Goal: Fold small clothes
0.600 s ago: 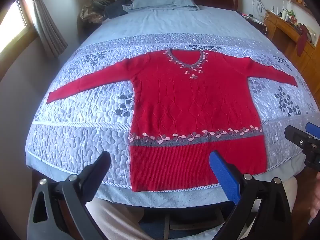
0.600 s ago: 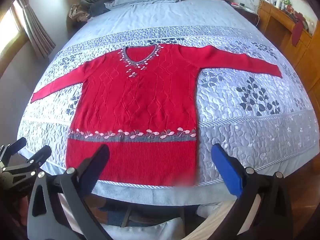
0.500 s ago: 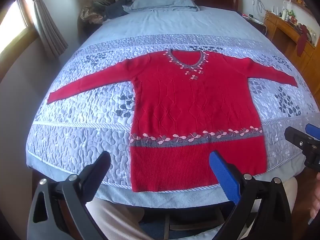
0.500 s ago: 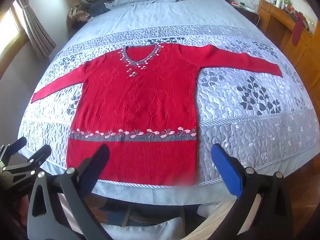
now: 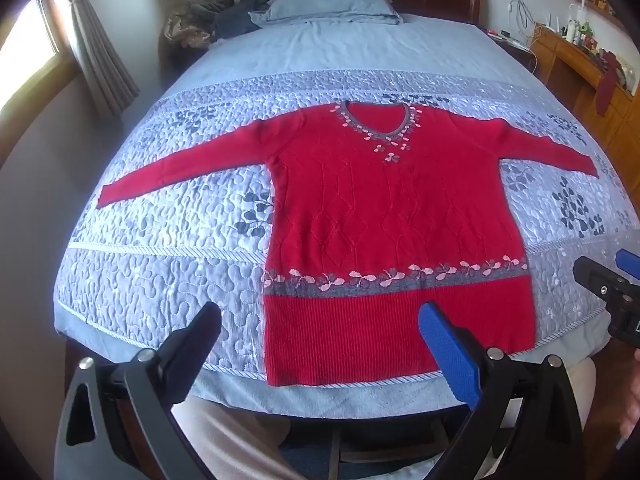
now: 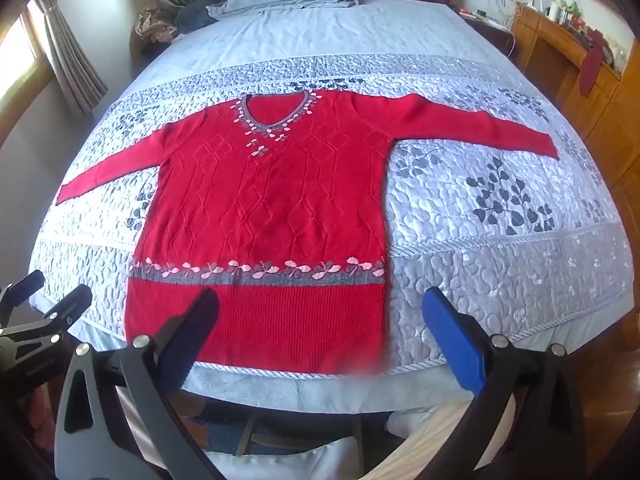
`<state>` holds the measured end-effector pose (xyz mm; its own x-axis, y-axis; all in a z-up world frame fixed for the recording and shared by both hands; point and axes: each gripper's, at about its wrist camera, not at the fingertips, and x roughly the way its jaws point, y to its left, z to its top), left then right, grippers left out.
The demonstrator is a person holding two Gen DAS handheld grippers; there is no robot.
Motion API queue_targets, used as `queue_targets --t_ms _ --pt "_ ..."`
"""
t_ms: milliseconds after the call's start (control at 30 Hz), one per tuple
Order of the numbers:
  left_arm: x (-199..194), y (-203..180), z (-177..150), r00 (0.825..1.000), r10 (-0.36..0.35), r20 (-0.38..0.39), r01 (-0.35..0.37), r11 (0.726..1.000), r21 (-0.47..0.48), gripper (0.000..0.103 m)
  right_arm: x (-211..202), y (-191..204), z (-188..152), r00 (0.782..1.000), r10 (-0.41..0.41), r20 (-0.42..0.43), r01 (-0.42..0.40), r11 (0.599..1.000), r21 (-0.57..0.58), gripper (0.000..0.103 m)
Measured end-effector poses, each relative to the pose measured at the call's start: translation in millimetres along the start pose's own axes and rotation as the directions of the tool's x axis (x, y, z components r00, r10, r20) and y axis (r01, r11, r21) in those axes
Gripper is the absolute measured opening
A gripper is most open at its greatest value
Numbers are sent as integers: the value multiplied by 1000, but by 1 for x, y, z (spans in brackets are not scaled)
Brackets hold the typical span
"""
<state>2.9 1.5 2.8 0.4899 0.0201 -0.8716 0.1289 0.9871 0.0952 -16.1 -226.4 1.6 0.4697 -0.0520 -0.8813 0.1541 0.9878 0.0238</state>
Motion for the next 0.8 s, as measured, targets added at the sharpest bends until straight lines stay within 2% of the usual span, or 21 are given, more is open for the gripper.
queue_targets --t_ms 800 --pt "2 -1 0 1000 7 1 -7 1000 3 99 5 -3 -1 1000 10 -11 -10 1000 13 100"
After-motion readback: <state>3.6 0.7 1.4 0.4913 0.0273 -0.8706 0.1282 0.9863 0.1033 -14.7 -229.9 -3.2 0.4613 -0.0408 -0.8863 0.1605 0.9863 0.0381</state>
